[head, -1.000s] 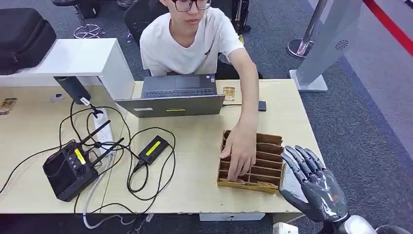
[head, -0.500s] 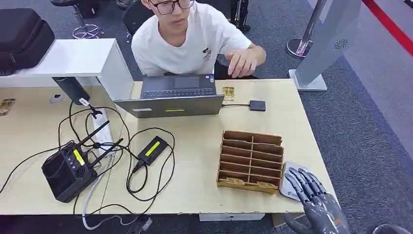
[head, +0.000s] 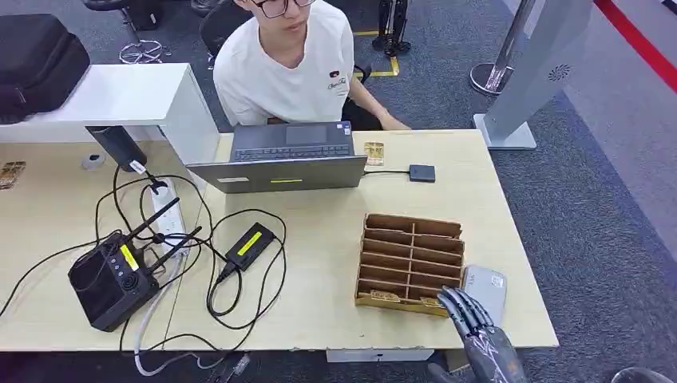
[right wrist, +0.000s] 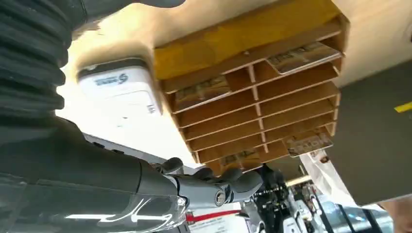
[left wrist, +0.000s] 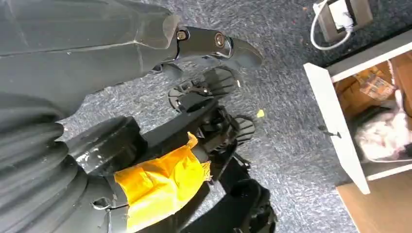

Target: Pass the card to the sensor for recognition and then transmit it.

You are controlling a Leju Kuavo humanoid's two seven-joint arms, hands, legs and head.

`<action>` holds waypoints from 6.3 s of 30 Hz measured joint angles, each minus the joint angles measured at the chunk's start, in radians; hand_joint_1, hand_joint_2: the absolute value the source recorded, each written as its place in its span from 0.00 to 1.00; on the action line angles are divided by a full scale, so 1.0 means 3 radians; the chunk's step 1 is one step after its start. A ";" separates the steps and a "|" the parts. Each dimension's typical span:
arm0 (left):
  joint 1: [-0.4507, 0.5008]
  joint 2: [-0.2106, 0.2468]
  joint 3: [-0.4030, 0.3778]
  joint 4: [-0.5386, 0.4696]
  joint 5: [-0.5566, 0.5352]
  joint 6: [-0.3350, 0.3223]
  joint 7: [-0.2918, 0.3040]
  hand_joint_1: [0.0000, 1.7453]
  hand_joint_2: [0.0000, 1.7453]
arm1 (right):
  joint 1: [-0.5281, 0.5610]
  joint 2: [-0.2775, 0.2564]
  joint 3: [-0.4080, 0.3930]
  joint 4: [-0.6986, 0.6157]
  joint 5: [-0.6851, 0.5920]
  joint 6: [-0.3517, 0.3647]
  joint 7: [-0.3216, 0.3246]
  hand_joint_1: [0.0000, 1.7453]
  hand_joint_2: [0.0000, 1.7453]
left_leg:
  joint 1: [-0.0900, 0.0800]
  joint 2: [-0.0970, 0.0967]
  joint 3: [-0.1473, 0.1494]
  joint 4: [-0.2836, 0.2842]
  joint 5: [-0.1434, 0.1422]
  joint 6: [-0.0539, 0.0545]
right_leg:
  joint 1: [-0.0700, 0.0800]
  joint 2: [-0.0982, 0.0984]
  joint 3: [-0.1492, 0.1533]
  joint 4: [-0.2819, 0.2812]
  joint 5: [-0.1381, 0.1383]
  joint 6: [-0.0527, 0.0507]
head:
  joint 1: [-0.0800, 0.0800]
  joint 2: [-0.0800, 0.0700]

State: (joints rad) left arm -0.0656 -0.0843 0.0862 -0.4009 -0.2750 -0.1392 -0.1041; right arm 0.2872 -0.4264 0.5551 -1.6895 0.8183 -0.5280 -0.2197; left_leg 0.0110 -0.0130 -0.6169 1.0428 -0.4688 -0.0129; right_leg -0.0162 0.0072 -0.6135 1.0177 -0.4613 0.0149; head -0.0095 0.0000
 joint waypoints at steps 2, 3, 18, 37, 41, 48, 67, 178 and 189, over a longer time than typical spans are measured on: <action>-0.0022 -0.0012 -0.0004 0.0000 0.0001 0.0005 0.0013 0.00 1.00 | -0.0095 0.0104 0.0075 0.0159 0.0032 -0.0100 -0.0003 0.00 1.00 | 0.0000 -0.0001 0.0000 0.0000 0.0000 0.0000 | 0.0000 -0.0001 0.0000 0.0000 0.0000 0.0000 | 0.0000 0.0000; -0.0033 -0.0018 -0.0005 0.0000 0.0006 0.0009 0.0033 0.00 1.00 | -0.0144 0.0159 0.0112 0.0243 0.0039 -0.0162 -0.0003 0.00 1.00 | 0.0000 -0.0001 0.0000 0.0000 0.0000 0.0000 | 0.0000 -0.0001 0.0001 0.0001 0.0001 -0.0001 | 0.0000 0.0000; -0.0095 -0.0075 -0.0032 0.0000 0.0022 0.0061 0.0062 0.00 1.00 | -0.0429 0.0506 0.0243 0.0849 0.0134 -0.0420 -0.0047 0.00 1.00 | 0.0000 -0.0002 0.0000 0.0000 0.0001 -0.0003 | 0.0000 -0.0001 0.0001 0.0002 0.0001 -0.0002 | 0.0000 0.0000; -0.0087 -0.0106 -0.0256 -0.0027 0.0058 0.0144 0.0102 0.00 1.00 | -0.0287 0.1687 -0.1530 0.0915 0.1216 -0.0557 -0.1130 0.00 1.00 | -0.0001 -0.0002 0.0001 0.0000 0.0002 -0.0004 | 0.0000 -0.0002 0.0001 0.0004 0.0000 -0.0004 | 0.0000 0.0000; -0.0080 -0.0103 -0.0280 -0.0027 0.0072 0.0148 0.0099 0.00 1.00 | -0.0276 0.1739 -0.1619 0.0943 0.1228 -0.0557 -0.1144 0.00 1.00 | 0.0000 -0.0002 0.0001 0.0000 0.0002 -0.0004 | 0.0000 -0.0001 0.0000 0.0004 0.0000 -0.0004 | 0.0000 0.0000; -0.0070 -0.0101 -0.0366 -0.0032 0.0113 0.0158 0.0092 0.00 1.00 | -0.0303 0.1781 -0.1754 0.1093 0.1298 -0.0557 -0.1121 0.00 1.00 | 0.0000 -0.0002 0.0001 -0.0001 0.0002 -0.0004 | 0.0000 -0.0002 0.0000 0.0004 0.0000 -0.0004 | 0.0000 0.0000; -0.0022 -0.0066 -0.0495 -0.0092 0.0150 0.0201 0.0060 0.00 1.00 | -0.0293 0.1809 -0.1815 0.1316 0.1197 -0.0557 -0.1095 0.00 1.00 | 0.0000 -0.0002 0.0001 -0.0001 0.0001 -0.0004 | 0.0000 -0.0001 0.0000 0.0004 -0.0001 -0.0004 | 0.0001 0.0000; 0.0021 -0.0011 -0.0670 -0.0191 0.0220 0.0178 0.0092 0.00 1.00 | 0.0084 0.2052 -0.1680 0.0686 0.0649 -0.0578 -0.1593 0.00 1.00 | 0.0001 0.0000 0.0001 -0.0001 0.0001 -0.0007 | 0.0001 0.0001 -0.0003 0.0005 -0.0002 -0.0007 | 0.0000 0.0000; -0.0009 -0.0020 -0.0671 -0.0191 0.0219 0.0167 0.0140 0.00 1.00 | -0.0038 0.2052 -0.1639 0.0736 0.1295 -0.0578 -0.1593 0.00 1.00 | 0.0001 0.0001 0.0001 -0.0001 0.0004 -0.0010 | 0.0001 0.0001 -0.0004 0.0006 -0.0001 -0.0007 | 0.0001 0.0000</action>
State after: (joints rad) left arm -0.0682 -0.0904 -0.1152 -0.4582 -0.2094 -0.0893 -0.0622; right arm 0.2759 0.1892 0.0633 -1.4687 1.2067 -0.7015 -0.6977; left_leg 0.0113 -0.0128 -0.6167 1.0426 -0.4676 -0.0159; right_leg -0.0159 0.0075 -0.6145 1.0194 -0.4616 0.0128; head -0.0092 0.0000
